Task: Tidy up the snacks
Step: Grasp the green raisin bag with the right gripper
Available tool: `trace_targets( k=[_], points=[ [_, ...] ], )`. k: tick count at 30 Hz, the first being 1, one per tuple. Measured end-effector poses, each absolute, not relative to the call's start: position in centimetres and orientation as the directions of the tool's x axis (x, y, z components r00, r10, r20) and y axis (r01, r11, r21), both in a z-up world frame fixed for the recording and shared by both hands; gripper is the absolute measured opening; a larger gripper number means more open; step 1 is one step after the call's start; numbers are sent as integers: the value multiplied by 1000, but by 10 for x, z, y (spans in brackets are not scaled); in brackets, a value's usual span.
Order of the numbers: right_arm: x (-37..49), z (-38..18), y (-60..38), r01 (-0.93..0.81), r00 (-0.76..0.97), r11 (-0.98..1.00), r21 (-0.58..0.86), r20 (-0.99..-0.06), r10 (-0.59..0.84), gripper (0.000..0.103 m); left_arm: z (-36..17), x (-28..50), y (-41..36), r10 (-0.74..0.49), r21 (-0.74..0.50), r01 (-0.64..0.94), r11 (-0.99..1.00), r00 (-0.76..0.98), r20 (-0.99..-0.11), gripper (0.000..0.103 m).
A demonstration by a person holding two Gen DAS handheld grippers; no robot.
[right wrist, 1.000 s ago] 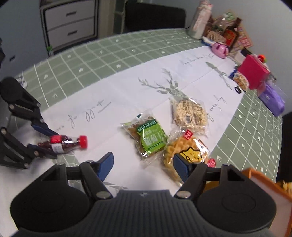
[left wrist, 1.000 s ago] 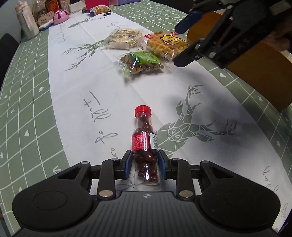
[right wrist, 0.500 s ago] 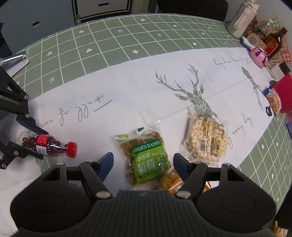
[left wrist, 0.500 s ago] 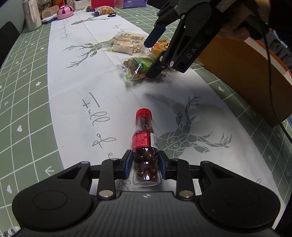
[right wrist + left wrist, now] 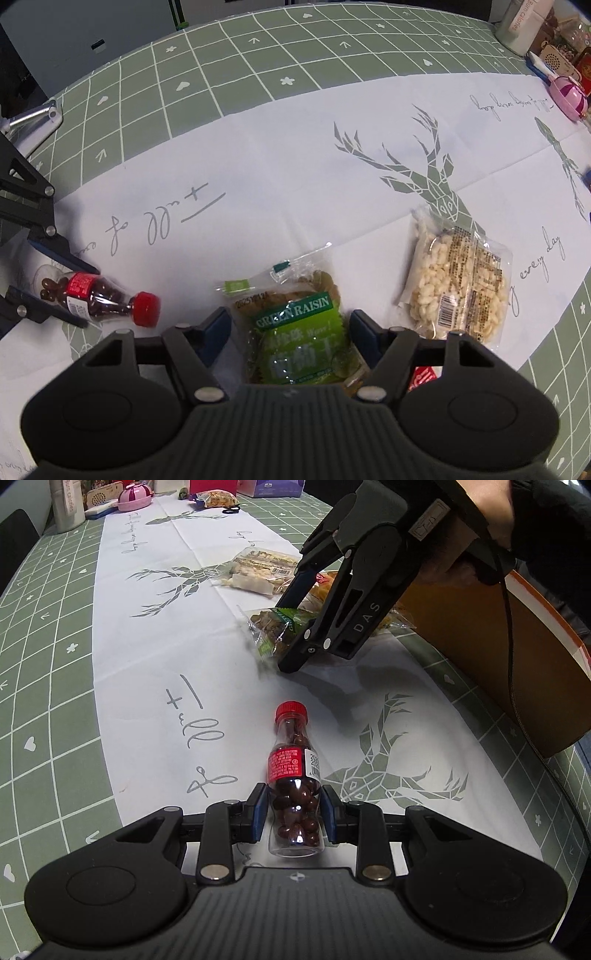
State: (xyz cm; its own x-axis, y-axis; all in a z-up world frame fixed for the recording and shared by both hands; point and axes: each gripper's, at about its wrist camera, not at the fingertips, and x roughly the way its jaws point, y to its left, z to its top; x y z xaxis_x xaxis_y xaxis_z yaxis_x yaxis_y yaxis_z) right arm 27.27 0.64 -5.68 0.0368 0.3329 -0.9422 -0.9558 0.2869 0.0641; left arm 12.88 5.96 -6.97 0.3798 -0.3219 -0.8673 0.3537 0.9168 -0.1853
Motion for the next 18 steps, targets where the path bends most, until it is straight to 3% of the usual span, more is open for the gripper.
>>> trace_targets(
  k=[3, 13, 18],
  points=[
    [269, -53, 4, -954, 36, 292, 71, -938, 345, 51, -69, 130, 59, -322, -186, 353, 917, 380, -867, 34],
    [240, -41, -10, -892, 123, 451, 33, -943, 311, 44, -70, 123, 56, -297, -159, 340, 927, 407, -863, 34],
    [227, -25, -35, -788, 156, 607, 99, -922, 353, 44, -68, 121, 55, -281, -147, 327, 934, 413, -867, 34]
  ],
)
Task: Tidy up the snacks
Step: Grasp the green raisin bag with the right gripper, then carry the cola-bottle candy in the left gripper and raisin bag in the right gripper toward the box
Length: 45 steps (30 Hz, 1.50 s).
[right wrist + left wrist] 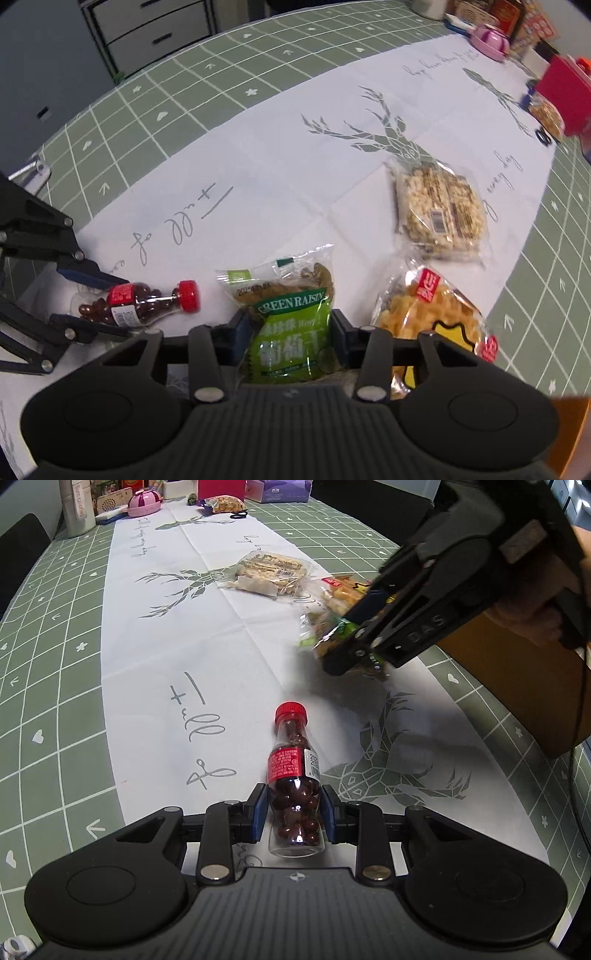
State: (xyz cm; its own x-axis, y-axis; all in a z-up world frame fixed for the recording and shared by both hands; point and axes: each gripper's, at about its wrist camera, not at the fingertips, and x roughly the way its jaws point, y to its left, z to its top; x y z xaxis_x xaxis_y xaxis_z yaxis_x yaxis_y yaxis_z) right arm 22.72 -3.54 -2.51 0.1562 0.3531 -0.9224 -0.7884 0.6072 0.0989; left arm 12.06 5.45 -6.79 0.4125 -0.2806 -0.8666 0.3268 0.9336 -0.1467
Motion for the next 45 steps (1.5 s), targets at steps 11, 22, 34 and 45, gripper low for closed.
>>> trace_targets(
  k=[11, 22, 34, 45],
  points=[
    [174, 9, -100, -668, 214, 717, 202, -870, 445, 43, -59, 109, 51, -273, -133, 330, 935, 423, -864, 34],
    [149, 36, -158, -589, 306, 778, 219, -831, 465, 43, -42, 102, 47, -294, -151, 329, 932, 444, -846, 33],
    [147, 74, -199, -544, 406, 806, 235, -766, 498, 43, 4, 105, 32, -331, -163, 338, 927, 531, -780, 33],
    [156, 96, -246, -462, 490, 845, 271, -716, 497, 43, 40, 116, -8, -383, -162, 397, 903, 578, -720, 33]
  ],
)
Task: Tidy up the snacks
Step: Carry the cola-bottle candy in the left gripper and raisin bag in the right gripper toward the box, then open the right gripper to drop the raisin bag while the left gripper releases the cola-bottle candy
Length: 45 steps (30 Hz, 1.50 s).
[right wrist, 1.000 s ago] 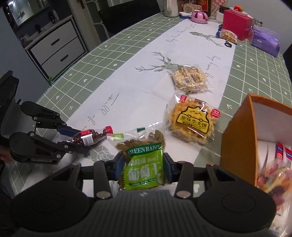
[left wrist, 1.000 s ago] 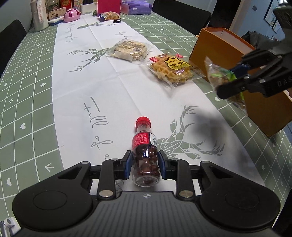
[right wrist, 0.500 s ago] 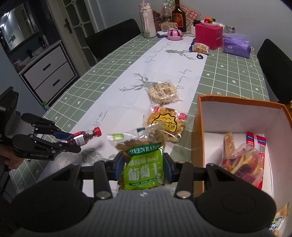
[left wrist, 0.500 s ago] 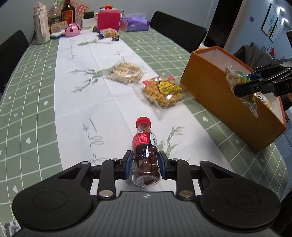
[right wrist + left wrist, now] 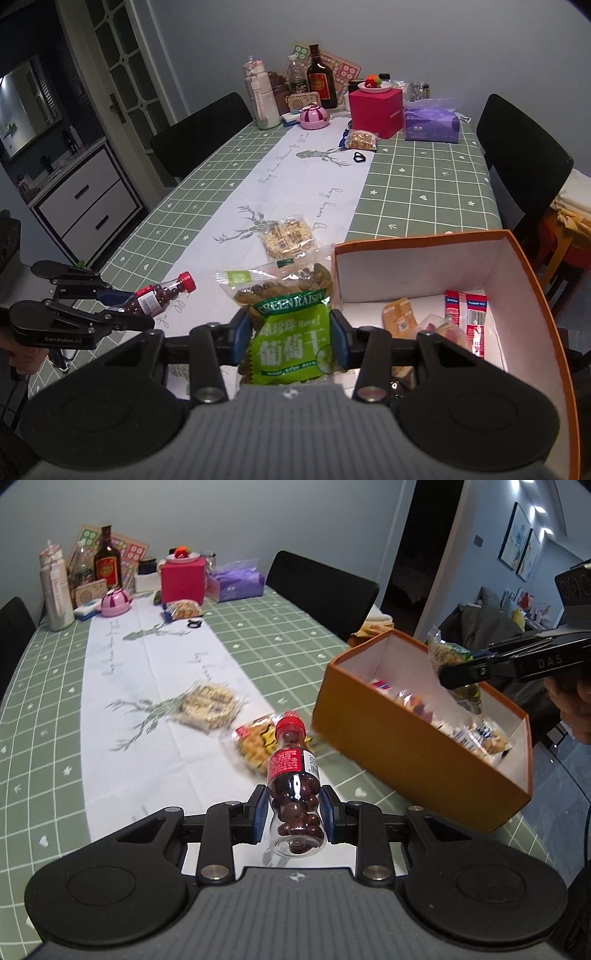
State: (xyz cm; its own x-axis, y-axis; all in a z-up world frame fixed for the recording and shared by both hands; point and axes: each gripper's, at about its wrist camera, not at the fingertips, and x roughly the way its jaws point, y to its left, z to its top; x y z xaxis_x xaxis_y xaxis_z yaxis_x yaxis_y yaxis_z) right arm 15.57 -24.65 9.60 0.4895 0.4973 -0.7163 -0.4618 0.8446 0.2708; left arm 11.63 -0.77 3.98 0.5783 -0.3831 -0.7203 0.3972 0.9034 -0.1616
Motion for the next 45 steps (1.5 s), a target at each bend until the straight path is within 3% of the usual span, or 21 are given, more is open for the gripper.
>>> trace_targets(
  k=[23, 45],
  points=[
    [161, 96, -339, -249, 590, 914, 319, -699, 405, 43, 70, 164, -143, -499, -141, 567, 811, 547, -672, 33],
    [194, 37, -349, -112, 515, 972, 207, -825, 235, 43, 12, 207, -219, -324, -2, 573, 819, 461, -826, 33]
  ],
)
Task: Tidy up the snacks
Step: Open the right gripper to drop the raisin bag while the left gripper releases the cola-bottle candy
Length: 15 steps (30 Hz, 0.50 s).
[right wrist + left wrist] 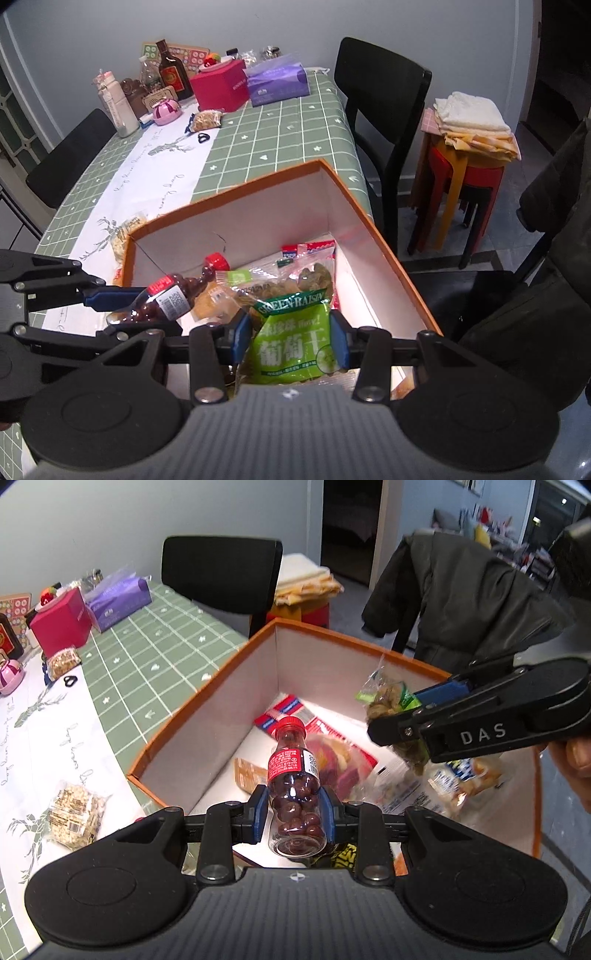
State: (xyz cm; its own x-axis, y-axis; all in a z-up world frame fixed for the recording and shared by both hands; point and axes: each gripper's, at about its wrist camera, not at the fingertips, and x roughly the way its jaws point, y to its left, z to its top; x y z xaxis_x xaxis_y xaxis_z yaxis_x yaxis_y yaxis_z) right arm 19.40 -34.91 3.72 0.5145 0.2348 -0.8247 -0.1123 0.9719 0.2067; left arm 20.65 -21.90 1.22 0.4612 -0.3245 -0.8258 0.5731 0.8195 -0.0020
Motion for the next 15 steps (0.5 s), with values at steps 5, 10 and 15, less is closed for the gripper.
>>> trace_targets(
  k=[5, 10, 15],
  points=[
    [202, 21, -352, -87, 484, 978, 192, -850, 210, 43, -4, 215, -223, -263, 36, 557, 830, 447, -855, 33],
    [207, 10, -350, -79, 457, 981, 178, -868, 194, 43, -10, 221, -226, -245, 50, 552, 833, 448, -860, 33],
    [214, 5, -346, -79, 444, 983, 169, -877, 186, 43, -19, 229, -233, -208, 79, 546, 834, 443, -872, 33]
  ],
)
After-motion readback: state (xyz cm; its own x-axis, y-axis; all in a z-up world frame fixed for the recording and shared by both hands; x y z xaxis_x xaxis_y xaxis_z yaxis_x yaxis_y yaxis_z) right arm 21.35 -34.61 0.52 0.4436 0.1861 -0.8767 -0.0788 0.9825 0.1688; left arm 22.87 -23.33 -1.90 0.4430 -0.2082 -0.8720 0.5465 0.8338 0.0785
